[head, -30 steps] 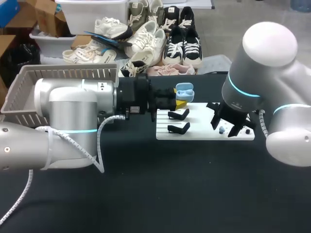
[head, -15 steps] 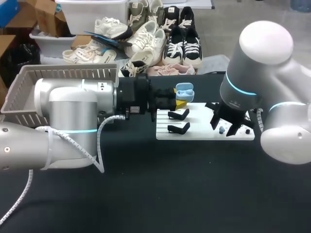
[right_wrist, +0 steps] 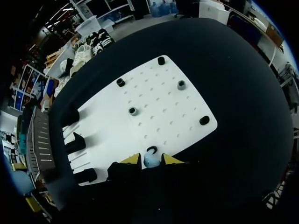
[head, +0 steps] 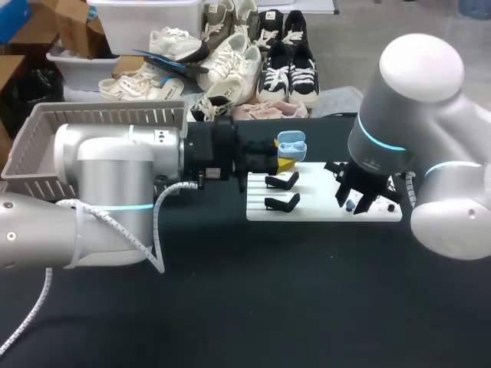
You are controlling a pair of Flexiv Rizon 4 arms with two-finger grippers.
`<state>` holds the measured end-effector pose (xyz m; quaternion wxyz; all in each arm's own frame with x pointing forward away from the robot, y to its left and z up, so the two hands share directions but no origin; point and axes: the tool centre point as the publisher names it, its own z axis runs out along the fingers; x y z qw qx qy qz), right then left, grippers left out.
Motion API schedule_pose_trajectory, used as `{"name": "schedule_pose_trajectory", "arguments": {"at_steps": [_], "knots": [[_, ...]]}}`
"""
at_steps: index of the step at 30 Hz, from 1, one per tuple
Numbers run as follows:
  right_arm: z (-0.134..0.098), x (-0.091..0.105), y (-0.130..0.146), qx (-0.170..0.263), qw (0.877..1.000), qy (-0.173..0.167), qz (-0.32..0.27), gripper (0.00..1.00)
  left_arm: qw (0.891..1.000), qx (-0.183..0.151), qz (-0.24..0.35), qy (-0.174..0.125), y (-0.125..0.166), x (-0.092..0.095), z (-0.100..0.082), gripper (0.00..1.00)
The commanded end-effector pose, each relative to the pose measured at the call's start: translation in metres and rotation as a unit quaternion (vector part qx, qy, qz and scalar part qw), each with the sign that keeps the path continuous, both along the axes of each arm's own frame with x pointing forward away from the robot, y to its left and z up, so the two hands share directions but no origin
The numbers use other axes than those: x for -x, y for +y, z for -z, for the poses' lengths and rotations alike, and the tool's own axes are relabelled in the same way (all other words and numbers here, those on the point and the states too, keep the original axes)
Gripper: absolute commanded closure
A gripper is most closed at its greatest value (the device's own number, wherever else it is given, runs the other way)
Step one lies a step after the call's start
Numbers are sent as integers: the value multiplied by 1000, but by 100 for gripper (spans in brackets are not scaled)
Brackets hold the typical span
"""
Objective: Pick up each earbud case from the left stands, insert the matching earbuds, close the lid, and place the case in the box.
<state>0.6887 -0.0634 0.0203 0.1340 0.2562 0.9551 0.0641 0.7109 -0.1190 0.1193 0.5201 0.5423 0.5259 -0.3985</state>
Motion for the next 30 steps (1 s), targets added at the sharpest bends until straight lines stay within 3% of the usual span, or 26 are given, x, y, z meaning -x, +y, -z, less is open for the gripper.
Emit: {"name": "schedule_pose_trajectory", "arguments": {"at_steps": [1, 6, 9, 14, 25, 30], "knots": [[3, -3, 1, 1, 1000, 1, 1, 76, 1000, 1, 0, -1, 0, 0, 1, 100], [3, -3, 1, 2, 1000, 1, 0, 86, 1000, 1, 0, -1, 0, 0, 1, 100], [3, -4, 1, 2, 1000, 2, 1, 100, 1000, 1, 0, -1, 0, 0, 1, 100], [-1, -1, 1, 1, 1000, 1, 2, 100, 1000, 1, 0, -1, 0, 0, 1, 100], [-32, 17, -3, 12, 1000, -25, 0, 100, 1000, 1, 0, -1, 0, 0, 1, 100], [-46, 26, -5, 16, 1000, -17, -21, 100, 1000, 1, 0, -1, 0, 0, 1, 100]]}}
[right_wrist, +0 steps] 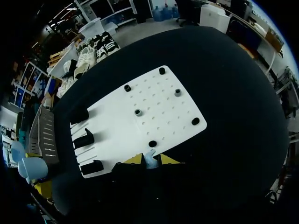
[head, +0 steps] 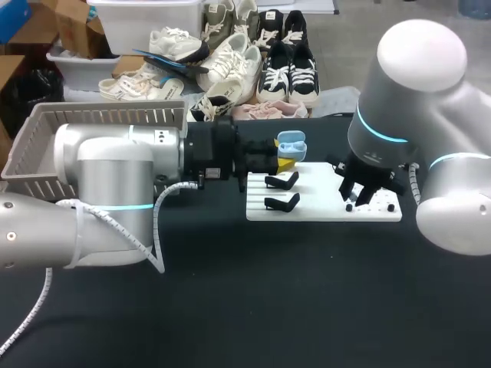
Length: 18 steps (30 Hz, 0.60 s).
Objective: Pick up each earbud case from the left stands, insert the matching earbuds, close the lid, and place the case in the box.
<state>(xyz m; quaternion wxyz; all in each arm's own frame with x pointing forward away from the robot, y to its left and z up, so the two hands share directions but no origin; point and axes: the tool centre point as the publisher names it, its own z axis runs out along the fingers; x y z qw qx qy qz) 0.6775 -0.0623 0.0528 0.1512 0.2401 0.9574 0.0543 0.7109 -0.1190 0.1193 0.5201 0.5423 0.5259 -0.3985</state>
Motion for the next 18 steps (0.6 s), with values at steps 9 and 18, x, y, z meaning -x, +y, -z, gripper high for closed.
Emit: {"name": "schedule_pose_trajectory", "arguments": {"at_steps": [9, 18], "knots": [[-33, 36, -11, 7, 995, 28, -93, 100, 1000, 1, 0, -1, 0, 0, 1, 100], [-61, 57, -19, 42, 973, 51, -222, 100, 1000, 1, 0, -1, 0, 0, 1, 100]]}}
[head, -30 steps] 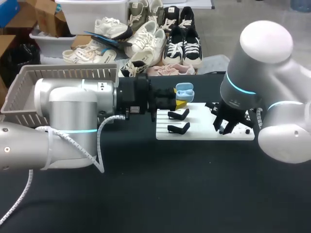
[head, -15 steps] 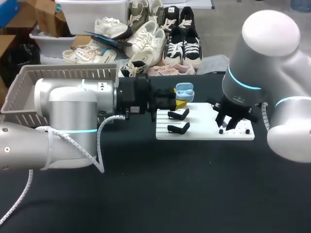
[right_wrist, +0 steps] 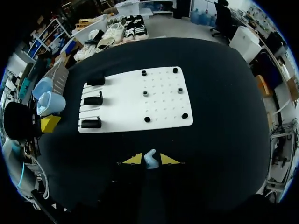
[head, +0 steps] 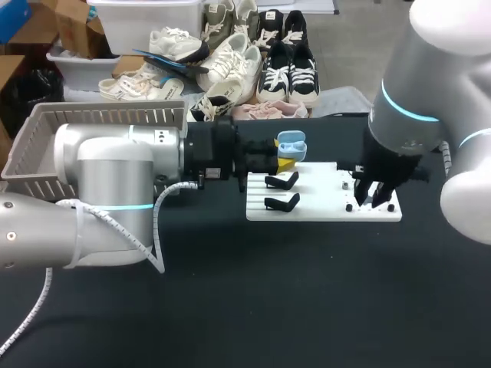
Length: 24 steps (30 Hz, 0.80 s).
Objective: Pick up each earbud case from the left stands, insert the matching earbuds, close the lid, and place the case in the box.
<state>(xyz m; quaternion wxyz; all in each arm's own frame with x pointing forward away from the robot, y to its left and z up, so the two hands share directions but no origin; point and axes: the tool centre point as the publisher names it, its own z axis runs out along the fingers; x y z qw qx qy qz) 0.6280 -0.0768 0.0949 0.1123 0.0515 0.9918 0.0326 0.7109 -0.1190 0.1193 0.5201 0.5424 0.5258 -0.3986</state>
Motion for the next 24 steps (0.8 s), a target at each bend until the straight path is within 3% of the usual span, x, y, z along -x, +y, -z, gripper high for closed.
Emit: {"name": "schedule_pose_trajectory", "arguments": {"at_steps": [1, 8, 13, 16, 24], "knots": [[-22, 10, -5, 5, 999, 19, -49, 100, 1000, 1, 0, -1, 0, 0, 1, 100], [-42, 27, 4, 22, 990, 29, -134, 100, 1000, 1, 0, -1, 0, 0, 1, 100], [-56, 36, 20, 13, 981, 26, -193, 100, 1000, 1, 0, -1, 0, 0, 1, 100], [-65, 37, 27, 14, 977, 18, -211, 100, 1000, 1, 0, -1, 0, 0, 1, 100], [-92, 28, 45, -35, 970, -7, -240, 100, 1000, 1, 0, -1, 0, 0, 1, 100]]}}
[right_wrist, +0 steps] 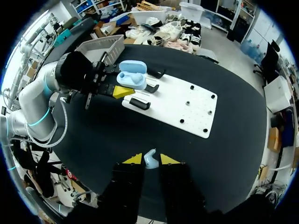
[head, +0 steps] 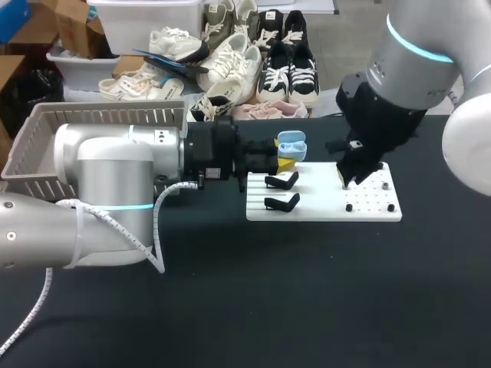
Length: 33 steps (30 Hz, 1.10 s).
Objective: Pick up each earbud case from the left stands, insert the matching earbuds, close the lid, and place the case in the box.
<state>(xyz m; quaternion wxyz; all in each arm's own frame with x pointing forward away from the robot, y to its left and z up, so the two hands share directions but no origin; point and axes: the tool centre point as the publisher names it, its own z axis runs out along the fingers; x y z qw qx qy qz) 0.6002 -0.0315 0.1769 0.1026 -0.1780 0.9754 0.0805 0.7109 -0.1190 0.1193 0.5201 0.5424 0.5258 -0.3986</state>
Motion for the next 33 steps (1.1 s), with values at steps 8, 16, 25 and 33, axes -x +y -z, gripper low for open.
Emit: {"name": "schedule_pose_trajectory", "arguments": {"at_steps": [8, 16, 25, 33], "knots": [[-34, -17, 29, -17, 999, -22, -36, 100, 1000, 1, 0, -1, 0, 0, 1, 100], [-41, -35, 58, -23, 996, -46, -68, 100, 1000, 1, 0, -1, 0, 0, 1, 100], [-34, -55, 75, -32, 994, -48, -98, 100, 1000, 1, 0, -1, 0, 0, 1, 100], [-24, -69, 86, -30, 991, -43, -120, 100, 1000, 1, 0, -1, 0, 0, 1, 100]]}}
